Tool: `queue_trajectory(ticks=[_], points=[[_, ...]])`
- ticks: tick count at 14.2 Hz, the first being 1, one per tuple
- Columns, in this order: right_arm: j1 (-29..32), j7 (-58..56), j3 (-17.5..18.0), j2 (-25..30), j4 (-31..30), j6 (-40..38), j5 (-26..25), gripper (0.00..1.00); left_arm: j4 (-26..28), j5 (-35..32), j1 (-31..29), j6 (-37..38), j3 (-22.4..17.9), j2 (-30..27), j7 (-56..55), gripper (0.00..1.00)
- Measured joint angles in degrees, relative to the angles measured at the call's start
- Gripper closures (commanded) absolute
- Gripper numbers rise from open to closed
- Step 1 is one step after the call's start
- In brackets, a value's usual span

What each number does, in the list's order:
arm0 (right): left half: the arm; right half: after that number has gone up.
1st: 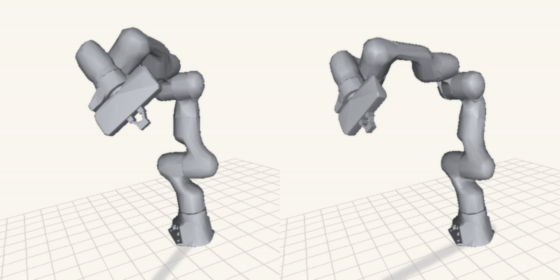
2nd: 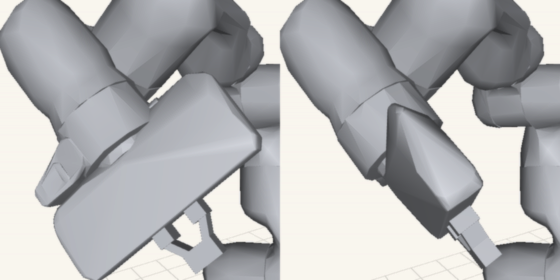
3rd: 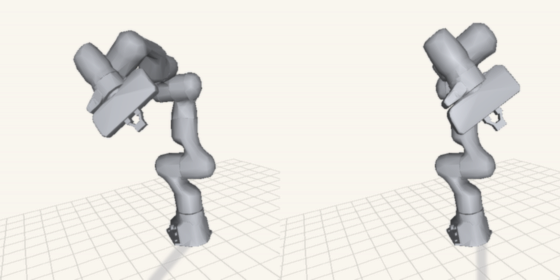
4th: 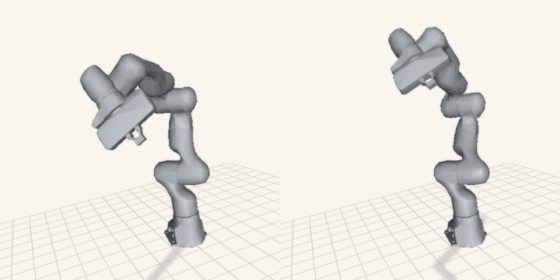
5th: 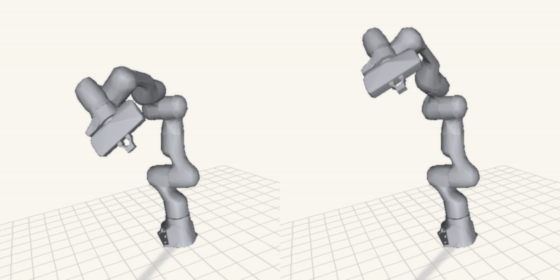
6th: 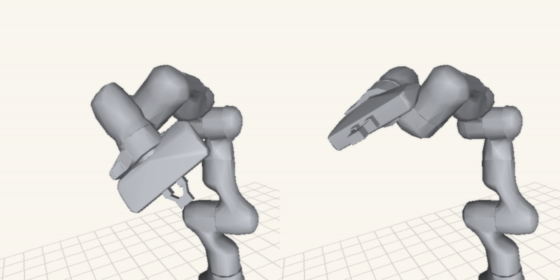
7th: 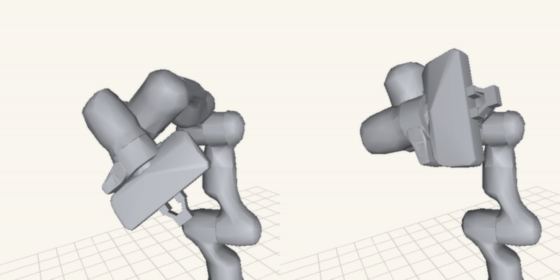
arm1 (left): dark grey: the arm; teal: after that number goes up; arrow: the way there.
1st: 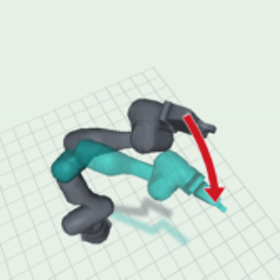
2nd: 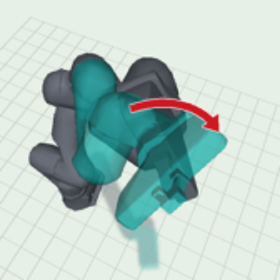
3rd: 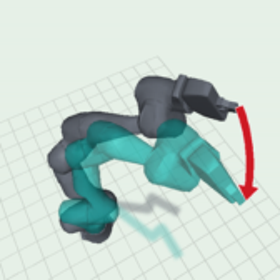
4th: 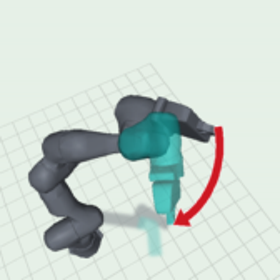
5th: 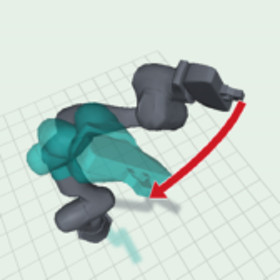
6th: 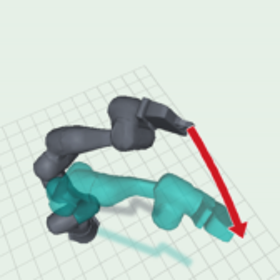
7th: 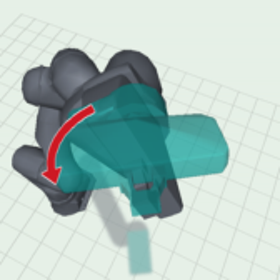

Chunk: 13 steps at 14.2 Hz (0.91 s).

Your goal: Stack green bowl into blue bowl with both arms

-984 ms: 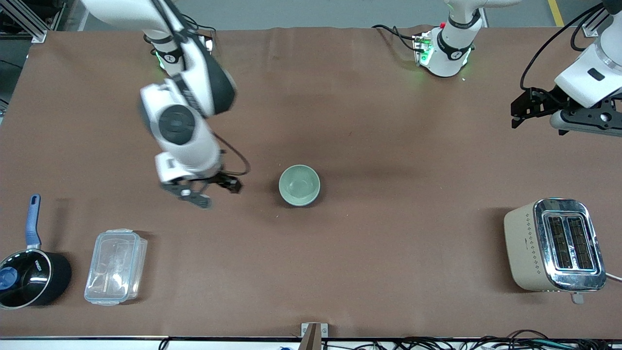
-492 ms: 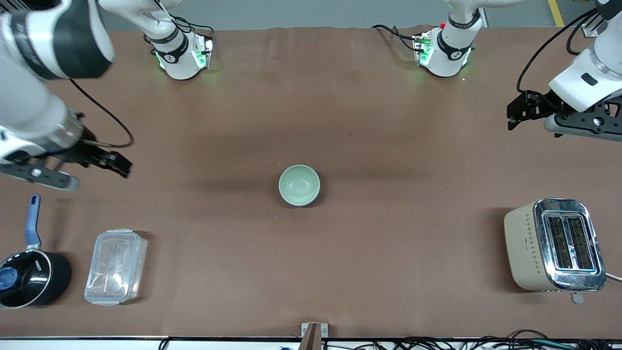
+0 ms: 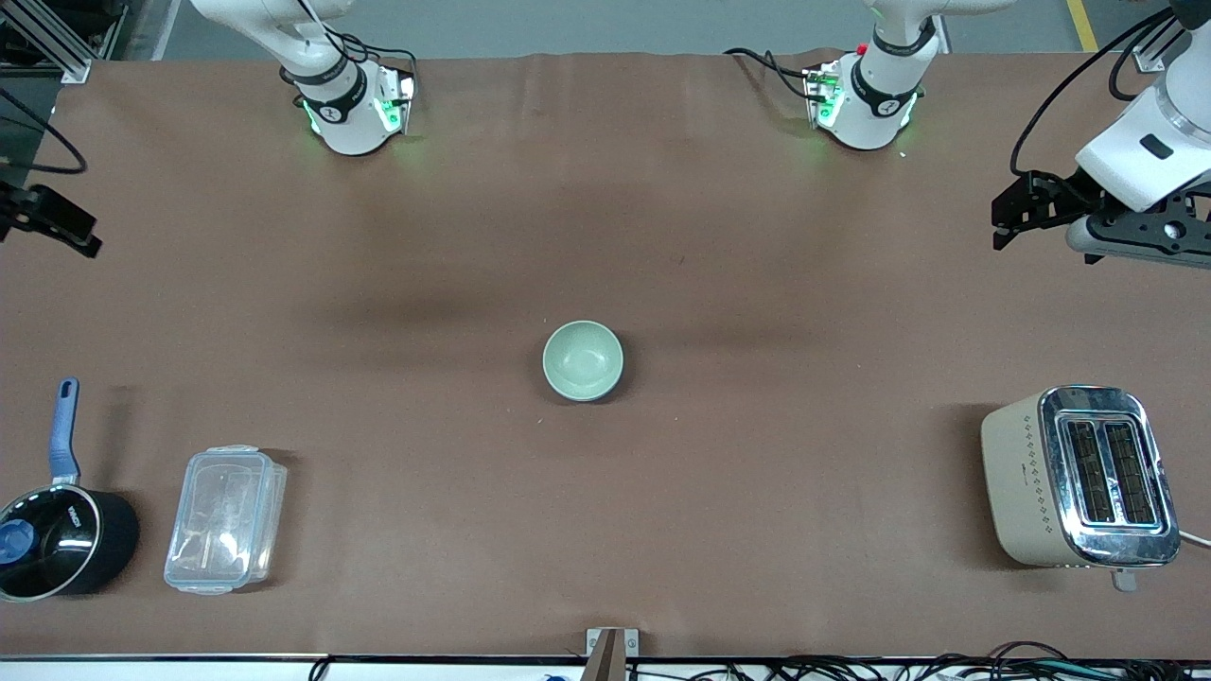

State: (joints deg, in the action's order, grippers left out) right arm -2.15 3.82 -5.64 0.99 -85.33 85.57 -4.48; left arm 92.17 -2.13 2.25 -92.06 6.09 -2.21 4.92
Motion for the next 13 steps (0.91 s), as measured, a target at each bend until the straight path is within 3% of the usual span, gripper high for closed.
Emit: queue_trajectory(ticks=[13], points=[[-0.16,-1.97,0.30,-0.43,0.27,-0.34,0.94,0.00,-0.21,0.00,0.03,0.08,0.02,0.01,0.00,0.00]])
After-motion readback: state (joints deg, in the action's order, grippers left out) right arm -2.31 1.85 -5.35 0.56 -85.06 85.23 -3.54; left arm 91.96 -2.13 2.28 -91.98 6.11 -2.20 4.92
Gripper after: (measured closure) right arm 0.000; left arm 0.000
